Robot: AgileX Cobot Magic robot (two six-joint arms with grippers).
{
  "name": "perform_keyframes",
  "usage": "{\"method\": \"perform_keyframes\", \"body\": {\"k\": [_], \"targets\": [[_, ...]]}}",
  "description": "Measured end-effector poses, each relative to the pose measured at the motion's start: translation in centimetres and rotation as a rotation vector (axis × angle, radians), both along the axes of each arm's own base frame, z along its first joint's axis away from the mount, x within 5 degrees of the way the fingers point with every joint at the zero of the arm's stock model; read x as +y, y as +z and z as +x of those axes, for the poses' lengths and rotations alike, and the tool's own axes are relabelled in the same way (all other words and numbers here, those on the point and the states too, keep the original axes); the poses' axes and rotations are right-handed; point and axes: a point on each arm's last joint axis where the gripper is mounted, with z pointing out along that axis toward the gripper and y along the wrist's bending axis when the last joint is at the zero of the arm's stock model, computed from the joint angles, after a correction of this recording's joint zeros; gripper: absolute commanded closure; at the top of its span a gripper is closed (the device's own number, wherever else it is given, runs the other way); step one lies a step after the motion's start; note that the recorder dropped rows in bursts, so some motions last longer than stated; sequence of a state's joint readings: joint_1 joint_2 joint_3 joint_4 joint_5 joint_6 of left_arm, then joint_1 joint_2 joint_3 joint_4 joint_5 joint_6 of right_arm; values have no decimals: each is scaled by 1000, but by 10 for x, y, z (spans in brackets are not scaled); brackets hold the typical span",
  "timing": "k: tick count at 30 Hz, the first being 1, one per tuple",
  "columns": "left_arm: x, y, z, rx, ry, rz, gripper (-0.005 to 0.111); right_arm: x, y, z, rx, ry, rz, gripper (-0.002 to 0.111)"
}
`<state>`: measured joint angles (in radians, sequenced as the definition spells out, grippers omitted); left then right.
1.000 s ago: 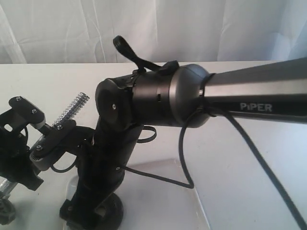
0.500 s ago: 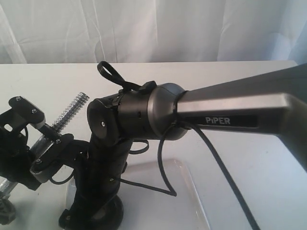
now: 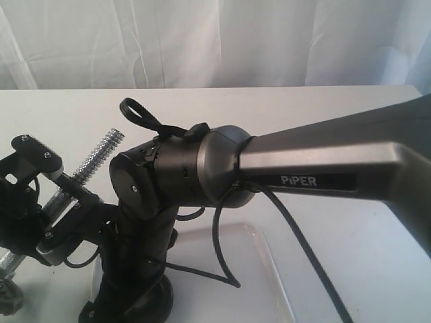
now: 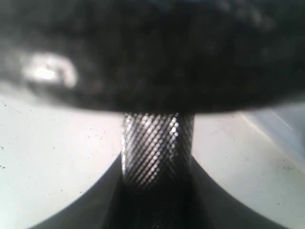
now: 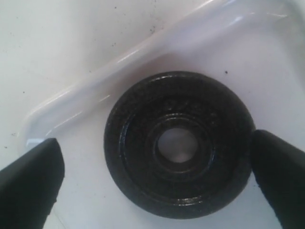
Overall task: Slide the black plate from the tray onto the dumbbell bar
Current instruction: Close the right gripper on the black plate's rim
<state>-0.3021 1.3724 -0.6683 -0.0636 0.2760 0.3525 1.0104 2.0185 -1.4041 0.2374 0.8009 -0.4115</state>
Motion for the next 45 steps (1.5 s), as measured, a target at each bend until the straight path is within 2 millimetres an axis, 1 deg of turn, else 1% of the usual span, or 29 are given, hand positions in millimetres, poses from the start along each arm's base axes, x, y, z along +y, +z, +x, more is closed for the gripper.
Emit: {"method": "perform_keyframes", "body": {"k": [8, 34, 37, 41, 45], "targets": [[0, 0, 0, 1, 4, -2, 107, 0, 0, 2, -14, -70, -5, 3], [0, 1, 3, -33, -1, 3, 107, -1, 0, 2, 3, -94, -19, 3], [3, 1, 4, -38, 13, 2, 107, -1, 0, 2, 3, -94, -19, 3], [15, 2, 9, -45, 89, -8, 107, -1, 0, 2, 3, -98, -19, 3], [18, 2, 9, -46, 95, -3, 107, -1, 0, 2, 2, -101, -17, 3]]}}
